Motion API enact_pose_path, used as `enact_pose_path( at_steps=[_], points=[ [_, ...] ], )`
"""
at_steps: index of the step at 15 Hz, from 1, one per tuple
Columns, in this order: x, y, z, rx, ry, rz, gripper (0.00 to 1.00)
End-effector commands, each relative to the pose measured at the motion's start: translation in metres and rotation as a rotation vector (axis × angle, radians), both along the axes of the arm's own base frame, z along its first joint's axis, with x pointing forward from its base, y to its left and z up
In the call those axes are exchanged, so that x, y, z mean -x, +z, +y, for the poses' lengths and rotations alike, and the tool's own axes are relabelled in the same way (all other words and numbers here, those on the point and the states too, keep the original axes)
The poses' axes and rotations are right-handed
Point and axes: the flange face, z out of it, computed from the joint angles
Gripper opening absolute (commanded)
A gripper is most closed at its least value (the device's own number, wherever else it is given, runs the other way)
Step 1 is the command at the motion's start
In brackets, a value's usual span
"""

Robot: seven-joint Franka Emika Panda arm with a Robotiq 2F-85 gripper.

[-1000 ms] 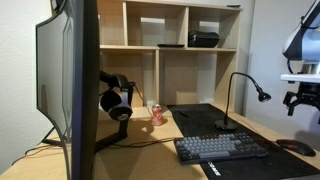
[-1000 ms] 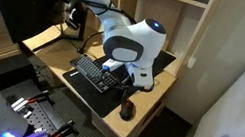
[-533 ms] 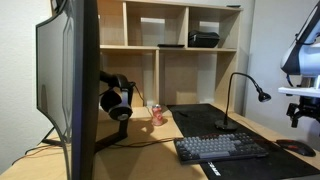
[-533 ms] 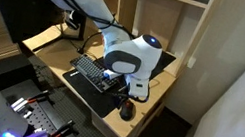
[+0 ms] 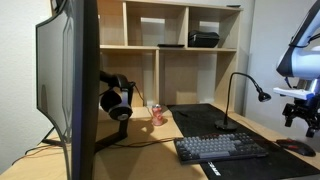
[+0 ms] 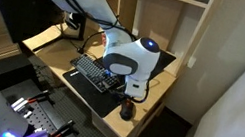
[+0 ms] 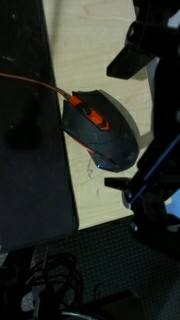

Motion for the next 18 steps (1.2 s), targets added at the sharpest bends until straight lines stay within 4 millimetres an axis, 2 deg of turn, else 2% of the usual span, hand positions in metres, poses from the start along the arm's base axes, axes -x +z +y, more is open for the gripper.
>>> enact_pose_path(
  at_steps=[1, 5, 8, 18],
  points=[
    [-0.005, -0.026, 0.000, 0.051, -0.091, -0.004, 1.00],
    [-0.002, -0.057, -0.001, 0.078, -0.168, 0.032, 1.00],
    [-0.001, -0.072, -0.003, 0.063, -0.222, 0.062, 1.00],
    [-0.005, -0.086, 0.002, 0.094, -0.320, 0.054, 1.00]
  ],
)
